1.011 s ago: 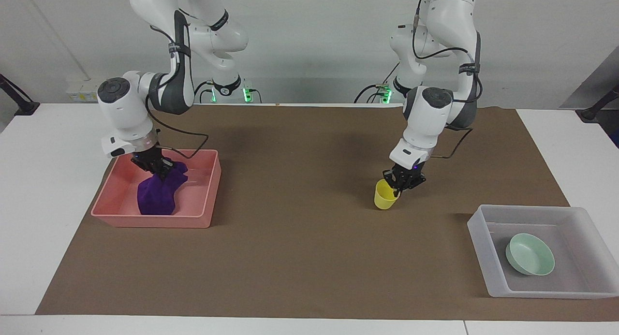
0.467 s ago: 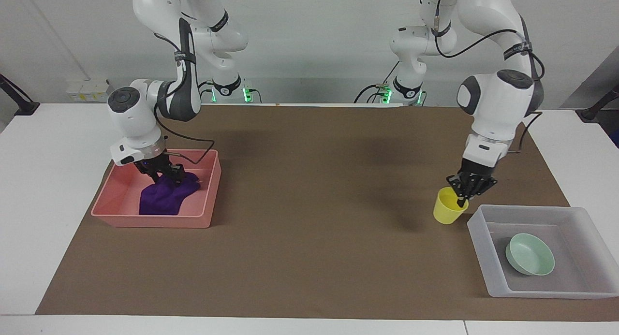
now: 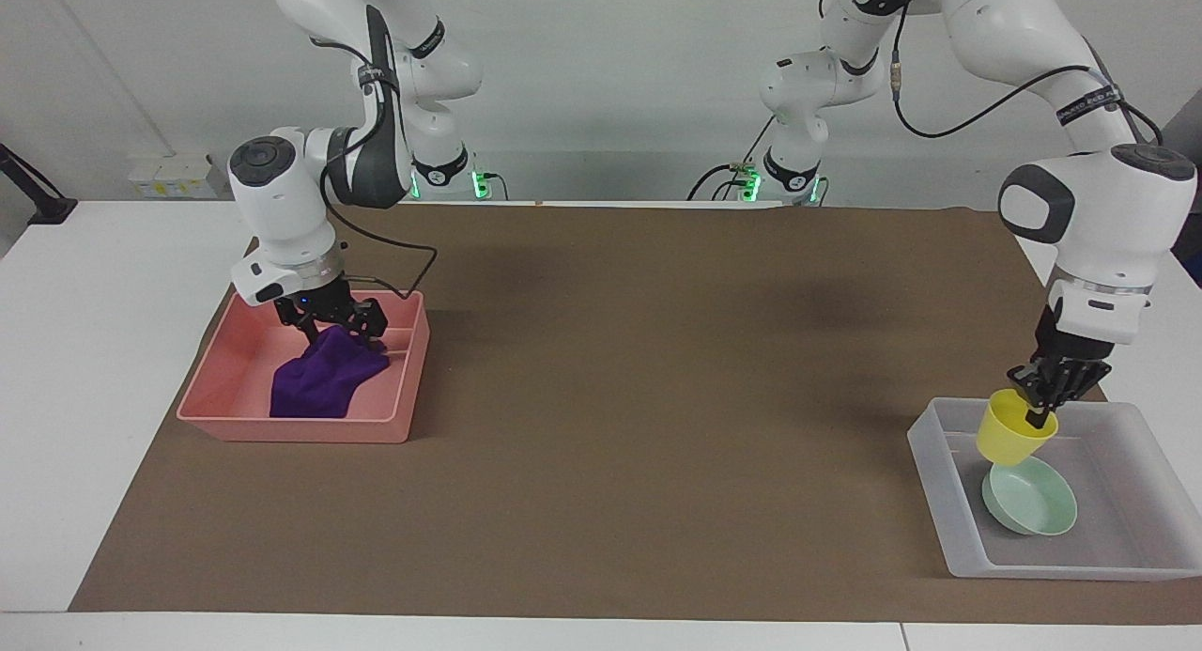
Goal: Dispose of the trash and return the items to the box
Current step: 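Carry the yellow cup into the white bin while the right gripper releases the cloth, then set the yellow cup inside the green bowl and open the left gripper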
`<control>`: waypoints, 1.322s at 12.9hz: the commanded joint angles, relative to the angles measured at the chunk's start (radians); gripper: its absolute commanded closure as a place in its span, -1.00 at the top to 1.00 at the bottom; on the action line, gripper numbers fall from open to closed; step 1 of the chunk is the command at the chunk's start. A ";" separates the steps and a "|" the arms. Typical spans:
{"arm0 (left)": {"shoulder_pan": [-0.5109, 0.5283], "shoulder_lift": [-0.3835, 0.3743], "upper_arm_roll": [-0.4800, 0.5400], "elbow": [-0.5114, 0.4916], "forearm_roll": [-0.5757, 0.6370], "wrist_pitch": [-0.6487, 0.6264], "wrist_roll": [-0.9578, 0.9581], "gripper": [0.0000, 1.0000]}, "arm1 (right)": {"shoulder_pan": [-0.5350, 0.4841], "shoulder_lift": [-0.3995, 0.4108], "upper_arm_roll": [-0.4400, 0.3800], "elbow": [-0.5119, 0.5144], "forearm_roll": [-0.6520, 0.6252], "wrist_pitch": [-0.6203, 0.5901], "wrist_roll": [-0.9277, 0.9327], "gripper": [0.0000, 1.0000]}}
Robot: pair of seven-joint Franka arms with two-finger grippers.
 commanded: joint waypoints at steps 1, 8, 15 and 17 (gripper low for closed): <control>0.050 0.139 -0.013 0.141 0.009 -0.011 0.037 -1.00 | -0.017 -0.026 0.006 0.149 0.011 -0.211 0.000 1.00; 0.073 0.203 -0.015 0.077 -0.036 0.096 0.070 -1.00 | -0.026 -0.089 -0.003 0.368 0.046 -0.504 -0.054 1.00; 0.051 0.143 -0.013 0.083 -0.028 0.036 0.131 1.00 | -0.017 -0.098 0.005 0.507 0.031 -0.681 -0.121 1.00; 0.015 0.059 -0.012 0.052 -0.030 -0.040 0.137 1.00 | -0.011 -0.113 0.006 0.476 0.036 -0.664 -0.114 1.00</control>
